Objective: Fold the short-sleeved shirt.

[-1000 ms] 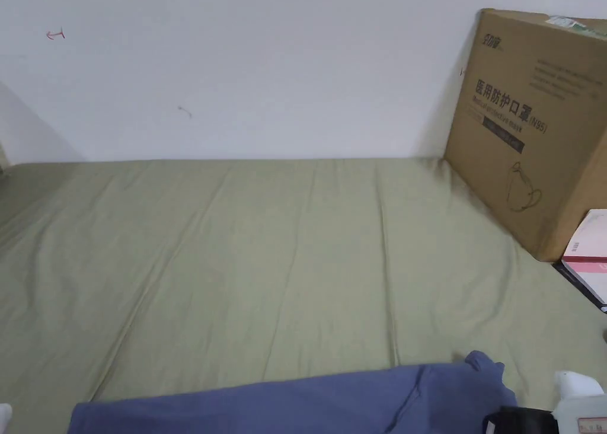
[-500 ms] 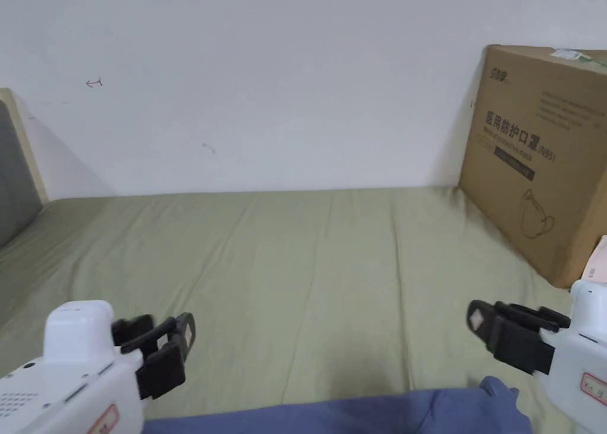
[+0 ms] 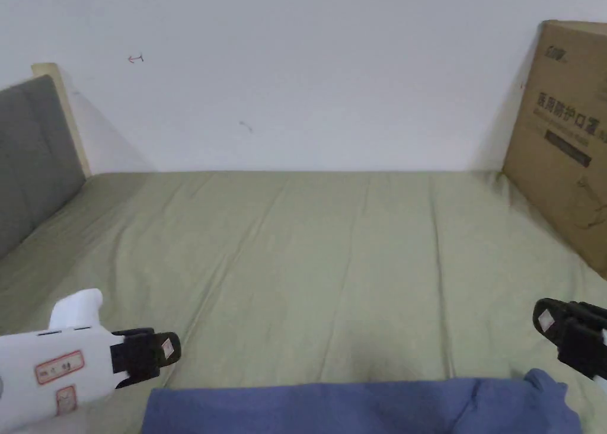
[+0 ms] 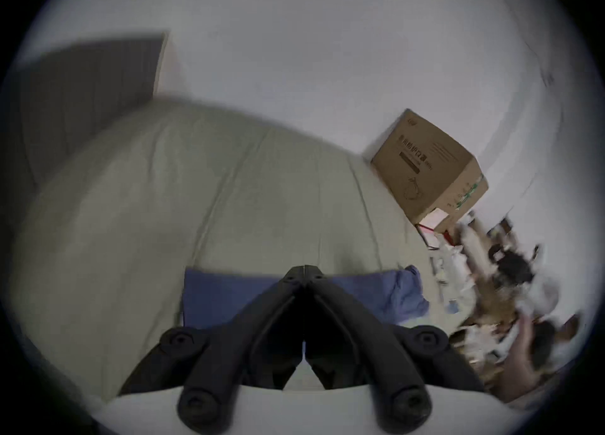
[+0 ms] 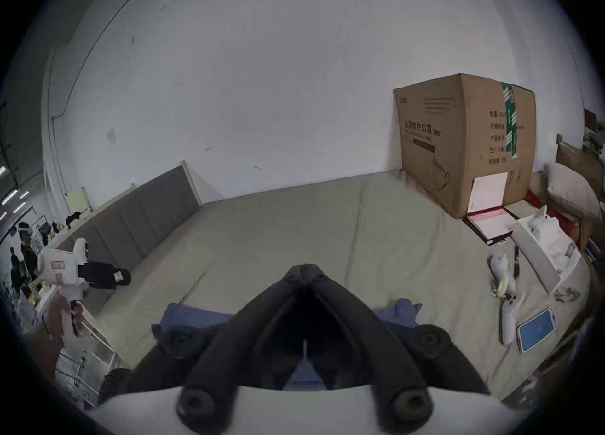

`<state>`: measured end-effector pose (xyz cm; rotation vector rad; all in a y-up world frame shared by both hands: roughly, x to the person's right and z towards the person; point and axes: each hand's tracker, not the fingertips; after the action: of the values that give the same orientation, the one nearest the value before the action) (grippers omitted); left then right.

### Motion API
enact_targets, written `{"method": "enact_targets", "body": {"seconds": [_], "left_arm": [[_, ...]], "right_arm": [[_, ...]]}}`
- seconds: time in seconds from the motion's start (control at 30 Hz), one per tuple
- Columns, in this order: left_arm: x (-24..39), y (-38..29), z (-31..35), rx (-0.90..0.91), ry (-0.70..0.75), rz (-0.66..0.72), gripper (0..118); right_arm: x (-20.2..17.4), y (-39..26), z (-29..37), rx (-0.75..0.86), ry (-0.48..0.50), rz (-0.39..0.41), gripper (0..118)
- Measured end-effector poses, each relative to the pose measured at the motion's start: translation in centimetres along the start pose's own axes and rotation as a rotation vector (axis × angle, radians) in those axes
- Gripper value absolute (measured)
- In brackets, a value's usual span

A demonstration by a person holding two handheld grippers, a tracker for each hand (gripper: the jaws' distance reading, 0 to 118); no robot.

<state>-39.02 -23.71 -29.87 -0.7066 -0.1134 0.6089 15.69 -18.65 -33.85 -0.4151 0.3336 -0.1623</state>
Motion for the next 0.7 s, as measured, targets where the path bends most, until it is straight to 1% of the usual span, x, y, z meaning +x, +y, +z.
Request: {"method": "enact_targets", "body": {"seconds": [0.07,0.13,0.17,0.2,0.23,0.3,0.33,0.37,0.43,0.5,0.53,0.63,0.7], "left_arm": [[-4.5,-0.3,-0.3,-0.024,-0.029,0.144,0],[-8.4,-1.1,-0.9,-0.044,-0.067,0.258,1],[-10.4,-1.6,-1.4,-0.055,-0.071,0.322,9],[-12.0,-2.0,-1.7,-0.058,-0.049,0.374,23],[-13.2,-2.7,-2.3,-0.07,-0.048,0.419,54],[-15.6,-3.7,-3.5,-0.101,-0.091,0.47,109],[-16.5,-4.4,-3.8,-0.114,-0.123,0.495,118],[-17.4,-4.9,-3.8,-0.086,-0.169,0.521,115],[-18.5,-6.1,-4.6,-0.085,-0.222,0.588,118],[-19.5,-6.2,-6.7,-0.087,-0.255,0.603,118],[-19.8,-6.6,-8.0,-0.105,-0.295,0.609,118],[-19.2,-6.8,-10.6,-0.113,-0.481,0.614,118],[-18.1,-7.0,-12.9,-0.187,-0.557,0.621,118]], "right_arm": [[0.1,-0.4,-1.0,-0.03,0.004,0.01,0],[-0.1,-0.6,-2.0,-0.075,-0.007,0.029,0],[-0.2,-0.6,-2.5,-0.089,-0.019,0.029,0],[-0.2,-0.7,-3.0,-0.1,-0.021,0.025,0],[-0.2,-0.8,-3.4,-0.109,-0.017,0.017,0],[-0.1,-0.7,-4.1,-0.138,0.028,-0.015,0],[0.0,-0.6,-4.4,-0.15,0.047,-0.04,0],[0.0,-0.5,-4.7,-0.154,0.039,-0.047,0],[0.0,-0.2,-5.1,-0.17,0.021,-0.069,0],[0.2,-0.1,-5.6,-0.179,0.014,-0.091,0],[0.3,-0.1,-5.9,-0.182,0.007,-0.096,0],[-0.3,0.4,-6.2,-0.2,-0.019,-0.082,0],[-0.8,0.7,-6.3,-0.206,-0.024,-0.059,0]]}}
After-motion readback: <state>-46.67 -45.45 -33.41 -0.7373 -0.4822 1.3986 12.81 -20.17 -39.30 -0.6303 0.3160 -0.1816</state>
